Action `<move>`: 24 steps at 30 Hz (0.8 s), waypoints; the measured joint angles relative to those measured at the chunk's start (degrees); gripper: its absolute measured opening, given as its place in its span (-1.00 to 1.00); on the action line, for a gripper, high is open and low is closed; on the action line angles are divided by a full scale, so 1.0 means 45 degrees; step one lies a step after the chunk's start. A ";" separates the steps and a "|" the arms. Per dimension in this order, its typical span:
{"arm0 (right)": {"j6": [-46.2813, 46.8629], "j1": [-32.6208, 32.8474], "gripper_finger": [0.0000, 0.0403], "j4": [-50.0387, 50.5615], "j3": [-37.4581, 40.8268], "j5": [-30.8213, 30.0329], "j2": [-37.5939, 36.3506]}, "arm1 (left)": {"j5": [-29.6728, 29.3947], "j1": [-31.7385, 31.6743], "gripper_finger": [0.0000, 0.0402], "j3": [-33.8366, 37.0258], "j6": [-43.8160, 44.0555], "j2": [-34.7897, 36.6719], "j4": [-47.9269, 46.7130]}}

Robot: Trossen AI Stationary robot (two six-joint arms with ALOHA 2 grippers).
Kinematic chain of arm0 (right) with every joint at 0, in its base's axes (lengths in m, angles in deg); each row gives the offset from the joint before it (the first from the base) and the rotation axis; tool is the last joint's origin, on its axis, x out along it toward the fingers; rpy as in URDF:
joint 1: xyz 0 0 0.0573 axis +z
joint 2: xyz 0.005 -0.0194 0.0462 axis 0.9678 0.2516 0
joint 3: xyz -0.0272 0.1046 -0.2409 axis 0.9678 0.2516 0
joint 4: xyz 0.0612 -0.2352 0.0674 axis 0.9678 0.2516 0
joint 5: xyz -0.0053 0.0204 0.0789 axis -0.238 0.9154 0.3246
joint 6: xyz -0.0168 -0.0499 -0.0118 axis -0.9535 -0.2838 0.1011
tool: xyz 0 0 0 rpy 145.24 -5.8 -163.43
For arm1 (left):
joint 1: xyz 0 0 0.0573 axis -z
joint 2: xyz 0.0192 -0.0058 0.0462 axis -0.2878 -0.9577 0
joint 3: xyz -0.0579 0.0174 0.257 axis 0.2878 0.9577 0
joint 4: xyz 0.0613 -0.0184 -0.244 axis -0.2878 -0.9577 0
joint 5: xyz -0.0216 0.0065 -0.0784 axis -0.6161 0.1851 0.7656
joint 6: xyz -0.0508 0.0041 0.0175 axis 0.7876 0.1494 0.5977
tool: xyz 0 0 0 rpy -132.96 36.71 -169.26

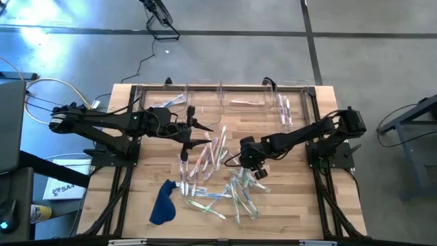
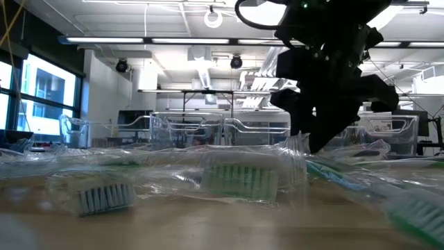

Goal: Pick & Place Toothbrushes
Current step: Put the green toothbrush into the middle left transparent bin

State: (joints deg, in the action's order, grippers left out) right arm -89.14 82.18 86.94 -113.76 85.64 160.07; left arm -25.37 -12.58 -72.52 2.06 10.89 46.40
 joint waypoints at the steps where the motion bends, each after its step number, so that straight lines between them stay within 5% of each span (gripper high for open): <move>1: 0.0001 -0.0004 -0.31 0.0003 0.0000 -0.0005 0.0000 | 0.0011 0.0000 -0.20 0.0000 0.0091 0.0002 -0.0002; 24: 0.0099 -0.0004 -0.48 0.0126 -0.0012 0.0146 0.0750 | 0.0056 0.0001 -0.20 0.0000 0.0288 0.0004 0.0001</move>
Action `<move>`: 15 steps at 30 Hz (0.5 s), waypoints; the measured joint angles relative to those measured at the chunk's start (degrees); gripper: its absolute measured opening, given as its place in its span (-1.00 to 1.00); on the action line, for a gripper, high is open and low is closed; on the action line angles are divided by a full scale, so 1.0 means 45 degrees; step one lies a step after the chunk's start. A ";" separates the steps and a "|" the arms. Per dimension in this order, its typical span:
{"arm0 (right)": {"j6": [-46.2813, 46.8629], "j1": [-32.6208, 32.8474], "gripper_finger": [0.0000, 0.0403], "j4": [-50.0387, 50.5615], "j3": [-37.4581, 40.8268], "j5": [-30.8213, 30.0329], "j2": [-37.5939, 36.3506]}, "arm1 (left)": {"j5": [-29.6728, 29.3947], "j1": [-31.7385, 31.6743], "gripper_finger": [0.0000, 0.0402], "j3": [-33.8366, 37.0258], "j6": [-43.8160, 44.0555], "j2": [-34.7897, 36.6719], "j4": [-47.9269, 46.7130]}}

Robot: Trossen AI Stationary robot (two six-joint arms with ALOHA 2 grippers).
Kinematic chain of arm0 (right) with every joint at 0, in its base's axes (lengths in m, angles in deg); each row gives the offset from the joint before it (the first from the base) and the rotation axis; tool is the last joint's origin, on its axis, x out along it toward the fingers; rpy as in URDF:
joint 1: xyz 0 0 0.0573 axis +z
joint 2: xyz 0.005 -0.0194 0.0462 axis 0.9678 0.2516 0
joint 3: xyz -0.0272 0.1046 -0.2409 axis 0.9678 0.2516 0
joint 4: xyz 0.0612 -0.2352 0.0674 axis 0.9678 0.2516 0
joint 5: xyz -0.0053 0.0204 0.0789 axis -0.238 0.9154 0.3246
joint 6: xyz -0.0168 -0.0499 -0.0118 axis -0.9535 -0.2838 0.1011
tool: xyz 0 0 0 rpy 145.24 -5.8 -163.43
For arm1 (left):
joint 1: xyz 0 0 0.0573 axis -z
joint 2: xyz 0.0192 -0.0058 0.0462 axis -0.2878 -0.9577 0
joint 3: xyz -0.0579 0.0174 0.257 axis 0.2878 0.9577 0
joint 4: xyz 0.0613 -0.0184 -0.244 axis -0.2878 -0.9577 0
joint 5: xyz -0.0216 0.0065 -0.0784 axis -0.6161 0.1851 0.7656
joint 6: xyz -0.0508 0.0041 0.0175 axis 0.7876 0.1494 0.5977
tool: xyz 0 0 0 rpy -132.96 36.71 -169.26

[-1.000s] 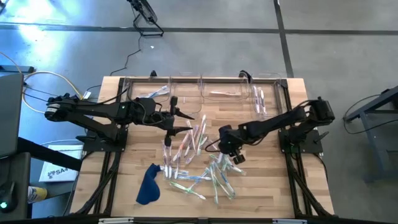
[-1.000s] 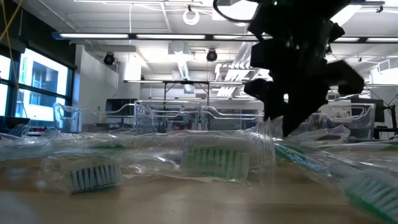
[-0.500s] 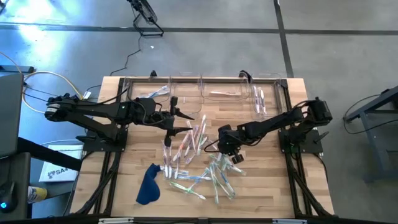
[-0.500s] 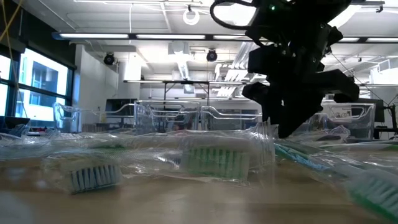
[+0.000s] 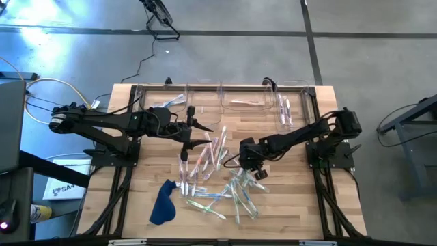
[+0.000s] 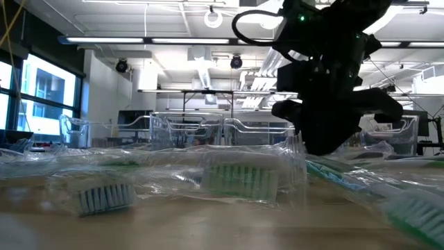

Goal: Pick & Place Toothbrushes
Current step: Put the green toothbrush into the middle left transparent bin

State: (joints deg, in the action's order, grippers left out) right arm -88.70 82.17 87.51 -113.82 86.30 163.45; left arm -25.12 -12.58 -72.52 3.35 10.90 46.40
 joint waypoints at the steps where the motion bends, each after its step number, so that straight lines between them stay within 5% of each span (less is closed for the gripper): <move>1: 0.0047 0.0000 -0.47 -0.0038 0.0002 0.0001 0.0003 | 0.0000 0.0000 -0.20 0.0000 0.0031 0.0000 0.0004; 15: -0.0314 0.0005 -0.36 -0.0175 0.0012 -0.0620 0.0037 | 0.0000 0.0000 -0.20 0.0000 0.0274 0.0000 -0.0025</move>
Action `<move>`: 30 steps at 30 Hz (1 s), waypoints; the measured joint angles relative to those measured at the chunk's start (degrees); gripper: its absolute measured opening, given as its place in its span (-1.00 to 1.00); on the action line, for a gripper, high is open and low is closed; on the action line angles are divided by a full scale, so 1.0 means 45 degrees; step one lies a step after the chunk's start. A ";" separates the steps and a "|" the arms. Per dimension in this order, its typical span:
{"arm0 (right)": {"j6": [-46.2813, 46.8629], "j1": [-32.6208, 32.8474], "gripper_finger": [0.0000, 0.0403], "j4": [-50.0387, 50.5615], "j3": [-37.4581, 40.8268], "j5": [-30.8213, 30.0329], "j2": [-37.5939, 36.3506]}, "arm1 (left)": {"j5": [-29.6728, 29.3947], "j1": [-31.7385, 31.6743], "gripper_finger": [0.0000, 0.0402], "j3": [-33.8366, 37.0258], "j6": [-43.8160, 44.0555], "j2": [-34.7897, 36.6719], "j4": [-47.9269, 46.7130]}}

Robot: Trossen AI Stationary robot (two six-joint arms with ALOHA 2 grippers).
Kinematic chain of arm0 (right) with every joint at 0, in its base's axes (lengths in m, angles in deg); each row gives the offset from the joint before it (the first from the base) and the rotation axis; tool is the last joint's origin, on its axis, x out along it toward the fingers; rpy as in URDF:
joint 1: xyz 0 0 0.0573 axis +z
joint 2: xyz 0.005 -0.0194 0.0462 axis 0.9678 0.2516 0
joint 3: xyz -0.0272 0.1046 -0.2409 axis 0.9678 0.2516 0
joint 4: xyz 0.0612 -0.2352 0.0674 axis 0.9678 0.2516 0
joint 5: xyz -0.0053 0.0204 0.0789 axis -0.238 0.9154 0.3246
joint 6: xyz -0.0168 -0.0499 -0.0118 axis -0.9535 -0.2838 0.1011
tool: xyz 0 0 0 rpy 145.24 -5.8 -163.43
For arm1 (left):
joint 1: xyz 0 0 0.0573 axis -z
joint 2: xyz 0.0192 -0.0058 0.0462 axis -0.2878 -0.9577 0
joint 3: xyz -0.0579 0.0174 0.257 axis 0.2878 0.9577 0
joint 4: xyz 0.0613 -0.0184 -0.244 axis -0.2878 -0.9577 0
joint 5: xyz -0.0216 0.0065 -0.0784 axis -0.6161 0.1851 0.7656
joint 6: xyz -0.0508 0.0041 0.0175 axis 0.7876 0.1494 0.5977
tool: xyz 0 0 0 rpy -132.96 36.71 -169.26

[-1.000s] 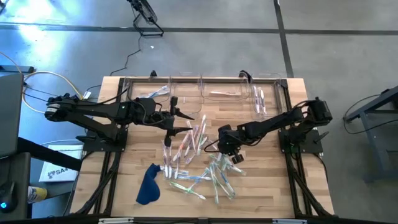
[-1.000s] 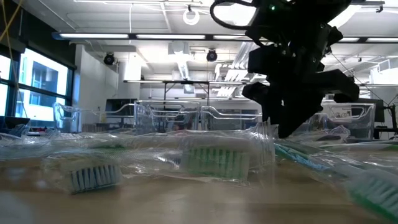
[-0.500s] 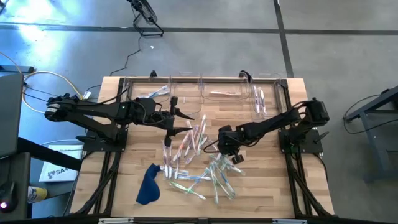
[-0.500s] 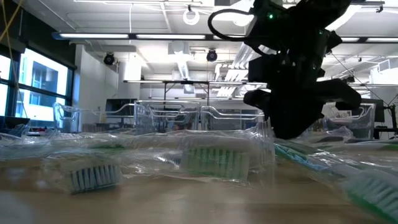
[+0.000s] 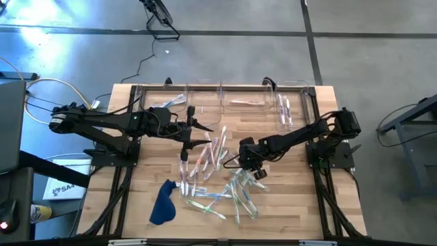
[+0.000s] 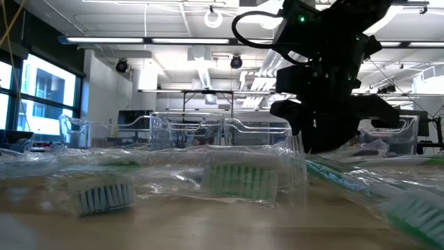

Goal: Pick & Place Toothbrushes
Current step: Put the green toothbrush into the middle left transparent bin

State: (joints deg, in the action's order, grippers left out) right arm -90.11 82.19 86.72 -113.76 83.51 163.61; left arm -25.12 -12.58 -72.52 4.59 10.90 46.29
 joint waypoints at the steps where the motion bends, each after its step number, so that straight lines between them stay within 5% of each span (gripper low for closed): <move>1: 0.0007 0.0000 -0.38 -0.0004 0.0000 -0.0040 0.0000 | 0.0000 0.0002 -0.20 0.0000 0.0000 0.0000 0.0000; 15: 0.0216 0.0024 -0.92 -0.0015 0.0005 -0.0274 -0.0146 | -0.0004 -0.0001 -0.20 0.0000 0.0000 0.0000 0.0032; 30: 0.0570 -0.0588 -0.92 -0.0015 -0.0117 -0.0372 -0.4525 | -0.0005 -0.0001 -0.20 0.0000 0.0000 0.0000 0.0094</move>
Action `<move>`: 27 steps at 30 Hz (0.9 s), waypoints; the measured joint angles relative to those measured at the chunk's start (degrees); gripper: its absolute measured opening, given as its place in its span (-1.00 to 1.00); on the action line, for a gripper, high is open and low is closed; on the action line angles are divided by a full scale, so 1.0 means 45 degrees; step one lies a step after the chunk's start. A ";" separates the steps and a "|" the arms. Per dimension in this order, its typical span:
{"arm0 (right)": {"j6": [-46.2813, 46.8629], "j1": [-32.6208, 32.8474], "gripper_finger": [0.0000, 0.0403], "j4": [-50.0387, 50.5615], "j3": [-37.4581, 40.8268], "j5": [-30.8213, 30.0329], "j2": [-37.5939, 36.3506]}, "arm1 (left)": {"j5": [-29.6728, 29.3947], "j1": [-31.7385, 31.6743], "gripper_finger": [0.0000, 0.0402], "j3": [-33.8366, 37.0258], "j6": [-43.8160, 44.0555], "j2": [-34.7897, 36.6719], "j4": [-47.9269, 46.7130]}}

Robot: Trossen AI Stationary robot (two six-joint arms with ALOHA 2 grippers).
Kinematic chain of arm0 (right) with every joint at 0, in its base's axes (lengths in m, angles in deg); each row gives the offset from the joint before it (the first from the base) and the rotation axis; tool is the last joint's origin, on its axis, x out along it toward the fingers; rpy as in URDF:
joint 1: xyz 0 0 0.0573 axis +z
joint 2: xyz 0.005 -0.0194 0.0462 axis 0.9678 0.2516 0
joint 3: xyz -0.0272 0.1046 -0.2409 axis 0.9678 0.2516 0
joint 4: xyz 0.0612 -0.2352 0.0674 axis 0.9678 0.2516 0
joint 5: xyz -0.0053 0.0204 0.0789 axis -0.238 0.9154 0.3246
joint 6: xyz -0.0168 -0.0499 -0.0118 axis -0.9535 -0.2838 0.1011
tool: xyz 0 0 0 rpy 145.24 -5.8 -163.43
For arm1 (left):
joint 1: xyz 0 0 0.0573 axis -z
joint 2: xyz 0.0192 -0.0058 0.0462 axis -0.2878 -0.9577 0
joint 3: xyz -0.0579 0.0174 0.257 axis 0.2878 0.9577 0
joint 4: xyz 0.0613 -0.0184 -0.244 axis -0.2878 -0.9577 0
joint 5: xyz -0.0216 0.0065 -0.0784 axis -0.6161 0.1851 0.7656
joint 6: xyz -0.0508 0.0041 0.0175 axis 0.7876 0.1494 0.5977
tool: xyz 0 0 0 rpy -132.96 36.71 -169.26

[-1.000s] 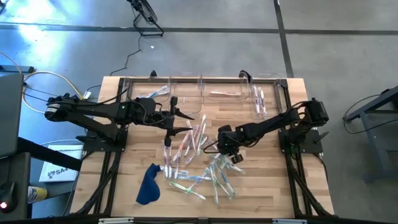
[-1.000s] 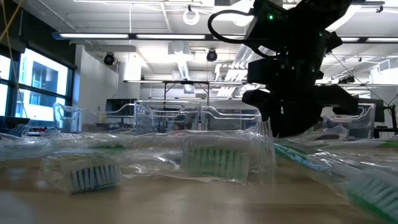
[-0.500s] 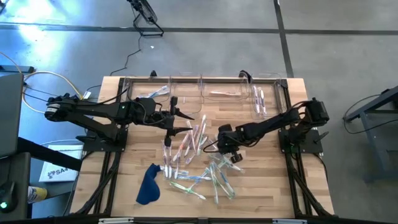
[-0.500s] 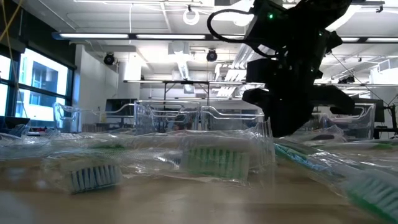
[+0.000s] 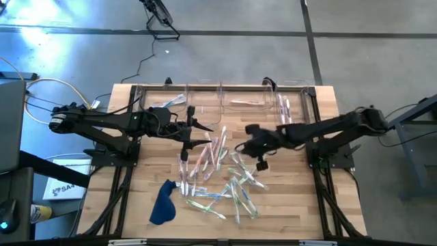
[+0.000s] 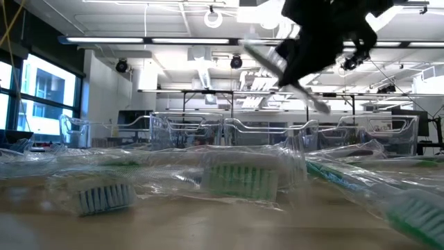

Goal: Pick & Place Toothbrushes
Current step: Put the green toothbrush into the middle left transparent bin

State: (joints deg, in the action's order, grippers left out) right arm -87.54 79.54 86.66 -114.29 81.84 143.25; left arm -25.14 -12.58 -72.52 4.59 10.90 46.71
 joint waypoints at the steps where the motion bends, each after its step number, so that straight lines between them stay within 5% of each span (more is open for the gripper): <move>1: 0.0000 -0.0064 -0.92 -0.0019 -0.0005 -0.0179 -0.0347 | 0.0000 0.0001 -0.20 0.0000 0.0000 0.0000 0.0021; 10: 0.1433 -0.0871 -0.93 -0.0448 -0.0015 -0.1872 -0.2947 | 0.0000 0.0001 -0.20 0.0000 0.0013 0.0000 0.0337; 27: 0.2206 -0.0922 -0.93 -0.3861 -0.0024 -0.0429 -0.3597 | -0.0039 0.0004 -0.20 0.0000 0.0384 0.0000 0.1811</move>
State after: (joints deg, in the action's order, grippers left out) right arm -77.61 75.39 69.28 -114.40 79.91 127.07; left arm -25.32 -12.56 -72.52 6.31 10.90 54.86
